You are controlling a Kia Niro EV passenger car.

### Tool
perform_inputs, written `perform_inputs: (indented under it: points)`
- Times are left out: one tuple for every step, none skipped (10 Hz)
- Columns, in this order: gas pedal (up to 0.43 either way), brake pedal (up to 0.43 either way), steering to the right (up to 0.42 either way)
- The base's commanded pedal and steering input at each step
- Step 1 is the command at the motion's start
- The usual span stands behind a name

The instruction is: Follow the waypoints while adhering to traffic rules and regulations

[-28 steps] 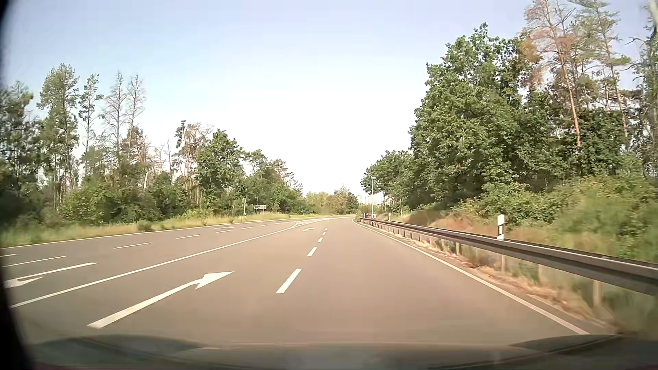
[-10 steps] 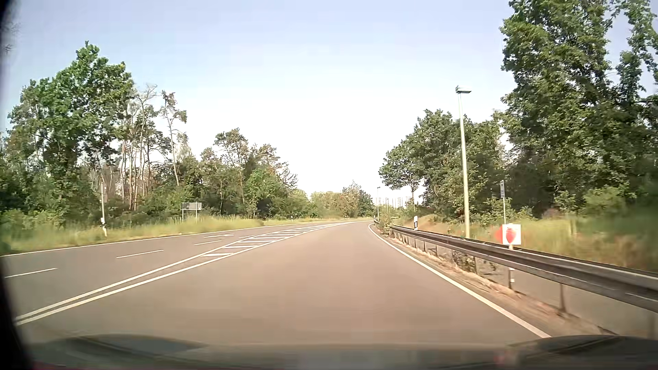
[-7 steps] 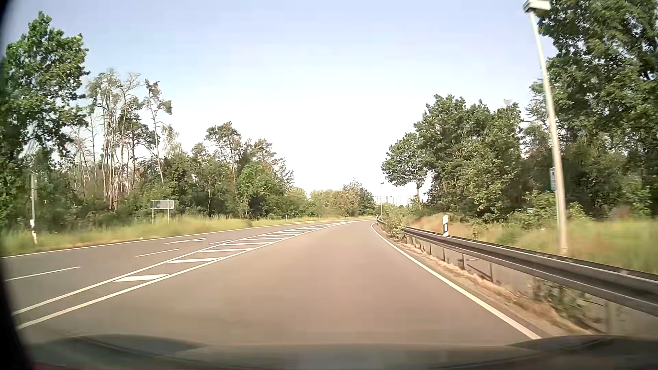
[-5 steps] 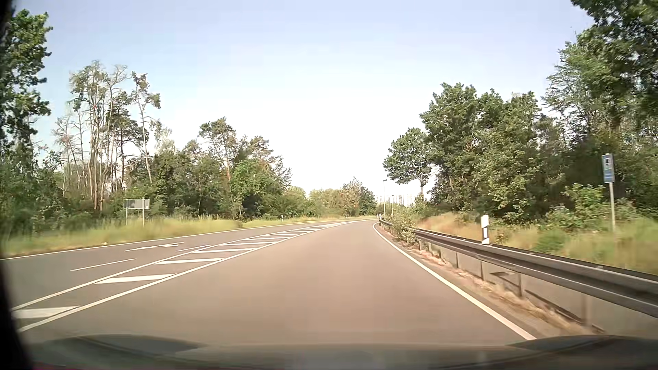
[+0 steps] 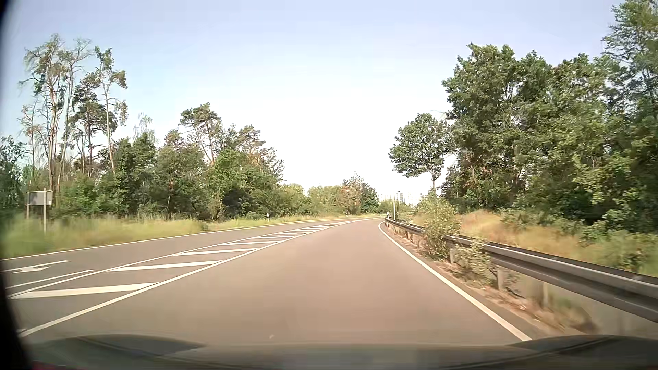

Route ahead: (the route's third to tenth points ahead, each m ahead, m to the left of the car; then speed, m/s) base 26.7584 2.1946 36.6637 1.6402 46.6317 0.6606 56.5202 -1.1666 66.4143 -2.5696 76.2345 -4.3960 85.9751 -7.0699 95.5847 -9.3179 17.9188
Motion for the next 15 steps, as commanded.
perform_inputs:
  points:
    - [0.177,0.03,0.0]
    - [0.177,0.03,0.001]
    - [0.177,0.03,0.003]
    - [0.177,0.03,0.005]
    - [0.177,0.03,0.005]
    - [0.177,0.03,0.006]
    - [0.177,0.03,0.006]
    - [0.177,0.03,0.007]
    - [0.177,0.024,0.009]
    - [0.177,0.03,0.009]
    - [0.177,0.03,0.011]
    - [0.177,0.03,0.012]
    - [0.177,0.024,0.012]
    - [0.177,0.024,0.013]
    - [0.177,0.03,0.013]
